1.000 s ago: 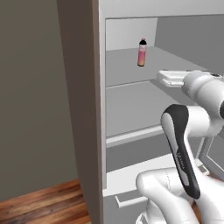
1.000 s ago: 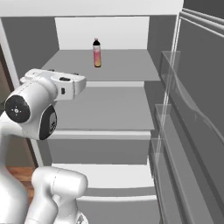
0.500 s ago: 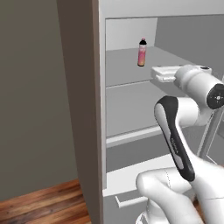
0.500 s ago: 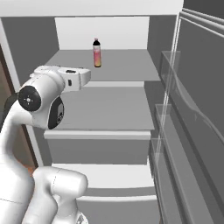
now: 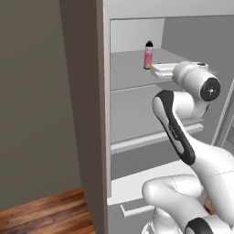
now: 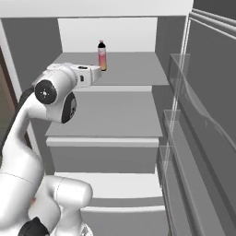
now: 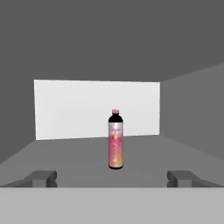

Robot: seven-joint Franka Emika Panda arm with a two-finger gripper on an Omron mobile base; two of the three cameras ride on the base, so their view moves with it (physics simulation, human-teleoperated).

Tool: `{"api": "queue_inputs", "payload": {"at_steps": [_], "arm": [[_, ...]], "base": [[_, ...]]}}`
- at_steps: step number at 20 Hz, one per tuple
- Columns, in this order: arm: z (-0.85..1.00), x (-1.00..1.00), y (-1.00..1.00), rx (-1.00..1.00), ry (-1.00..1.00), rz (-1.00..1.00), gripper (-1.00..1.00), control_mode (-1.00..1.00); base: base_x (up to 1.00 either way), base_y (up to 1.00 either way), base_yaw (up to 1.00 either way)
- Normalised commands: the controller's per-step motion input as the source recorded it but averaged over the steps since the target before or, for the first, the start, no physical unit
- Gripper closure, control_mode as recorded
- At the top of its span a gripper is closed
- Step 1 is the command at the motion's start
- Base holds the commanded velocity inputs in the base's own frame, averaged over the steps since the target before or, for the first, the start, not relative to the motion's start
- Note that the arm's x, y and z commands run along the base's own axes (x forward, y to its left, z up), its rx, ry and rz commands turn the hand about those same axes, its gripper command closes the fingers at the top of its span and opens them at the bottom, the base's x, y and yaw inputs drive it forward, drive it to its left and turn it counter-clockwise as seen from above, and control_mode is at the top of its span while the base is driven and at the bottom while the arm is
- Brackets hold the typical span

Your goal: Open the fridge, grab two sodas, and place both sodas inside the bowl with ice on the dining counter.

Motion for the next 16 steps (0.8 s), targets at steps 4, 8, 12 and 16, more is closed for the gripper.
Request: {"api": "queue_inputs", "payload": {"at_steps": [4, 8, 12, 16], "arm": [[0.0, 0.58, 0.0, 0.0, 0.0, 0.0, -1.0, -1.0], [0.0, 0.59, -0.02, 0.0, 0.0, 0.0, -1.0, -1.0], [0.0, 0.57, -0.08, 0.0, 0.0, 0.0, -1.0, -1.0], [0.0, 0.51, -0.11, 0.0, 0.01, 0.0, -1.0, -1.0]], "base": [[0.0, 0.0, 0.0], [0.0, 0.0, 0.0], [0.0, 0.0, 0.0], [0.0, 0.0, 0.0]]}}
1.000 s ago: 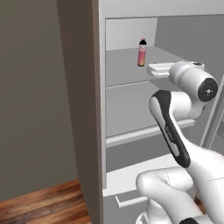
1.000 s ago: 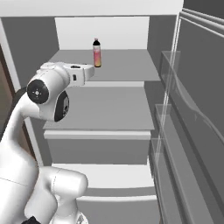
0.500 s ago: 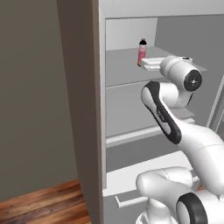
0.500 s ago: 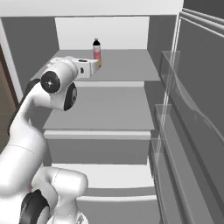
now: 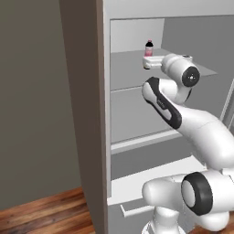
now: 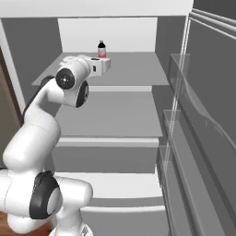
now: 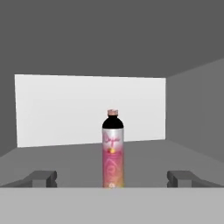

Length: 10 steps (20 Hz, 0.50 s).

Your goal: Open the fridge, grab two sodas, and place both sodas inside the bowl with ice on the dining counter.

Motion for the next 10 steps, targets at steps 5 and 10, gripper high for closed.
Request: {"api": "queue_inputs", "payload": {"at_steps": [5, 10], "arm": [[0.0, 0.44, -0.03, 0.0, 0.02, 0.0, -1.0, -1.0], [0.0, 0.4, 0.0, 0.0, 0.02, 0.0, -1.0, -1.0]], "base": [[0.0, 0.0, 0.0], [0.0, 0.0, 0.0]]}}
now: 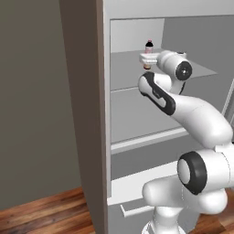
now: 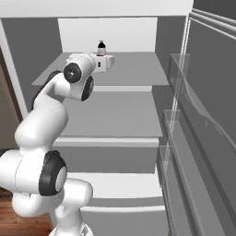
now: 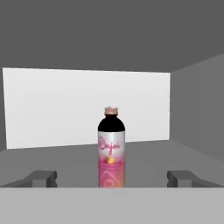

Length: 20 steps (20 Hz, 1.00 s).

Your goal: Open the fridge, grab two sodas, and place both sodas inside the bowl with ice on the dining counter.

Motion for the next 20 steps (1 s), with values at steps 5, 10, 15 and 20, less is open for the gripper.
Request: {"api": "queue_inputs", "payload": {"at_steps": [5, 10, 15, 20], "arm": [[0.0, 0.4, 0.0, 0.0, 0.01, 0.0, -1.0, -1.0], [-0.01, 0.38, 0.0, 0.0, 0.01, 0.0, -1.0, -1.0], [-0.03, 0.34, -0.02, 0.0, 0.0, 0.0, -1.0, -1.0], [-0.04, 0.27, -0.04, 0.0, 0.02, 0.0, -1.0, -1.0]], "base": [[0.0, 0.0, 0.0], [0.0, 0.0, 0.0], [0.0, 0.0, 0.0], [0.0, 0.0, 0.0]]}}
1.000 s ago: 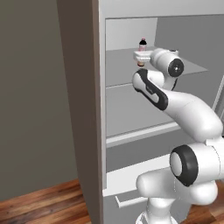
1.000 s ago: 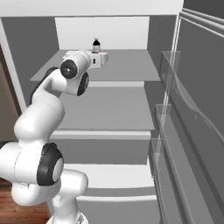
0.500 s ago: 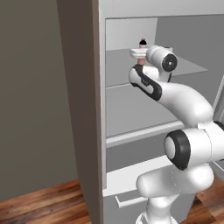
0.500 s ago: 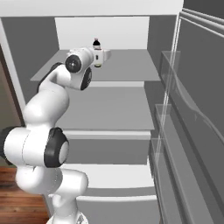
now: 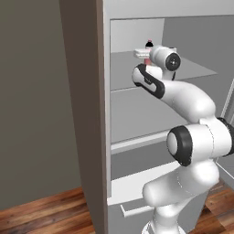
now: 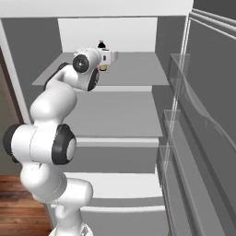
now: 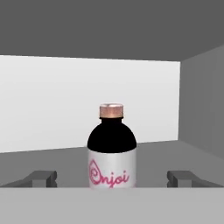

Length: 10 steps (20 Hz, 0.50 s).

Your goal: Open the fridge, grab two sodas, and place both sodas inside the bowl with ice on the dining counter.

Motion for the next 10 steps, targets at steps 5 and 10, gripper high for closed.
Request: {"api": "queue_inputs", "payload": {"at_steps": [5, 10], "arm": [[-0.02, 0.22, -0.01, 0.0, 0.02, 0.0, -1.0, -1.0], [-0.04, 0.2, 0.0, 0.0, 0.02, 0.0, -1.0, -1.0]], "base": [[0.0, 0.0, 0.0], [0.0, 0.0, 0.0]]}}
